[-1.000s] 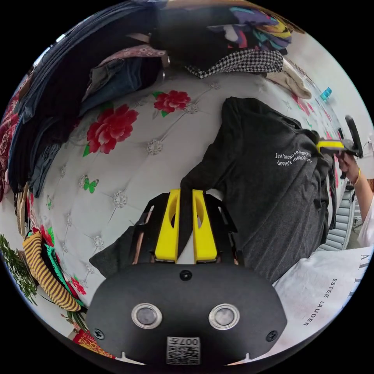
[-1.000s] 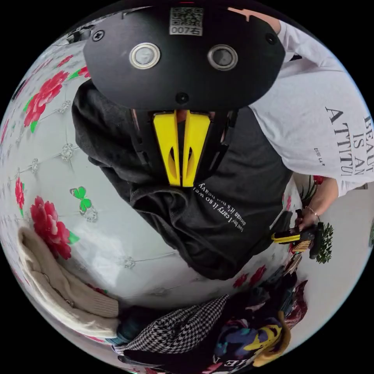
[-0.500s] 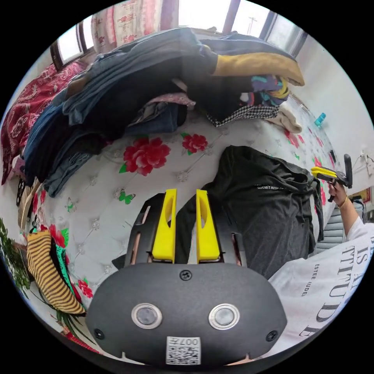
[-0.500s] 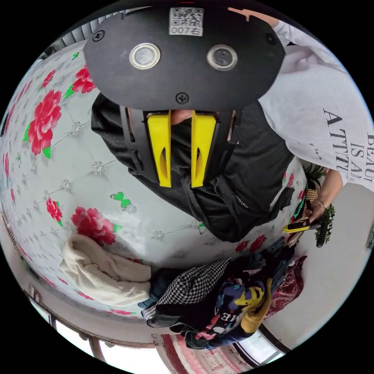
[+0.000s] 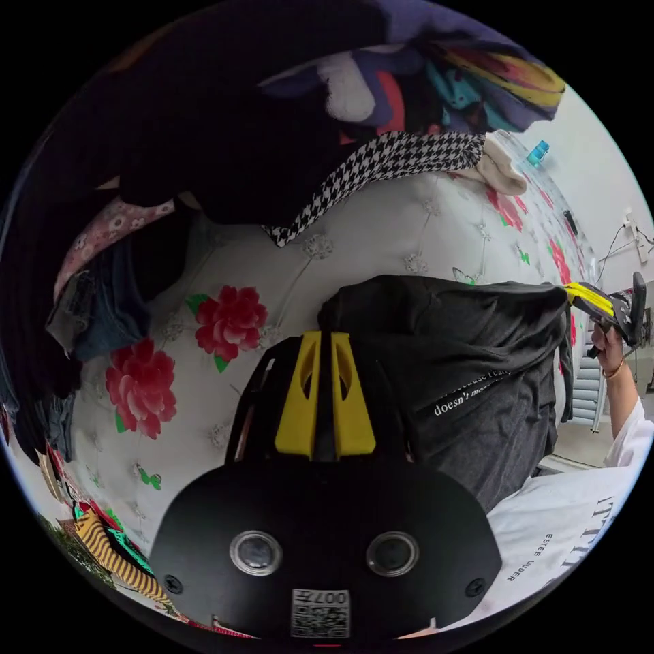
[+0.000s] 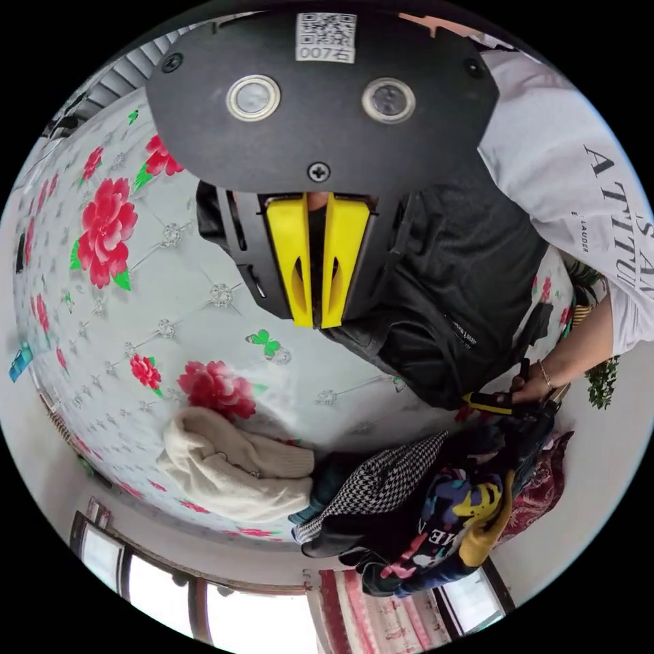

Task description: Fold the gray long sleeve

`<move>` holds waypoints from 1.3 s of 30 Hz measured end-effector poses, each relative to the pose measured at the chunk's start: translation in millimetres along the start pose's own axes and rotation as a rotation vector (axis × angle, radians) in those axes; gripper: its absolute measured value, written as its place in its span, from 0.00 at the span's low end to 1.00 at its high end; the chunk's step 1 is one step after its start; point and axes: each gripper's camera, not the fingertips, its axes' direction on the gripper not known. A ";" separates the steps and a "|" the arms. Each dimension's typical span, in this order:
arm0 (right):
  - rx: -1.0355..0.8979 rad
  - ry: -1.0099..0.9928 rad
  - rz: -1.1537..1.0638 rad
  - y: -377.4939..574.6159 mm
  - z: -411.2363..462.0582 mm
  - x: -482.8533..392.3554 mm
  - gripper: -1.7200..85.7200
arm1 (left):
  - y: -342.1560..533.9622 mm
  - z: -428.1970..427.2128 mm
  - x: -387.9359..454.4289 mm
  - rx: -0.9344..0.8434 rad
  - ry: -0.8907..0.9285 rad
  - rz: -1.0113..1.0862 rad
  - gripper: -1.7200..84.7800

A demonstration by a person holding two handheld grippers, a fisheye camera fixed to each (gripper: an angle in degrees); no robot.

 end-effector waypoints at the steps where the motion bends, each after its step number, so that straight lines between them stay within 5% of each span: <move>1: 0.068 -0.017 0.048 3.1 -20.9 9.8 0.02 | 6.1 -12.1 -2.4 0.039 0.028 -0.002 0.02; 10: 0.265 -0.108 0.051 54.7 -119.0 2.6 0.02 | 144.0 -161.2 4.1 0.375 0.161 0.027 0.02; 19: -0.123 -0.171 -0.042 138.8 -50.9 -45.9 0.02 | 302.4 -111.0 39.3 0.118 0.043 -0.059 0.10; 24: -0.089 -0.191 -0.011 135.9 -47.4 -54.2 0.02 | 309.1 -119.4 99.5 0.222 -0.009 0.145 0.13; 31: 0.061 -0.240 0.099 112.6 -73.7 -30.7 0.02 | 280.4 -43.7 197.1 0.036 -0.043 0.665 0.15; 35: 0.083 -0.241 0.129 100.3 -77.1 -24.3 0.02 | 266.8 -9.8 205.7 -0.020 -0.109 0.712 0.11; 39: 0.063 -0.217 0.142 87.0 -69.9 -18.8 0.02 | 226.4 -40.1 163.6 0.107 -0.051 0.446 0.03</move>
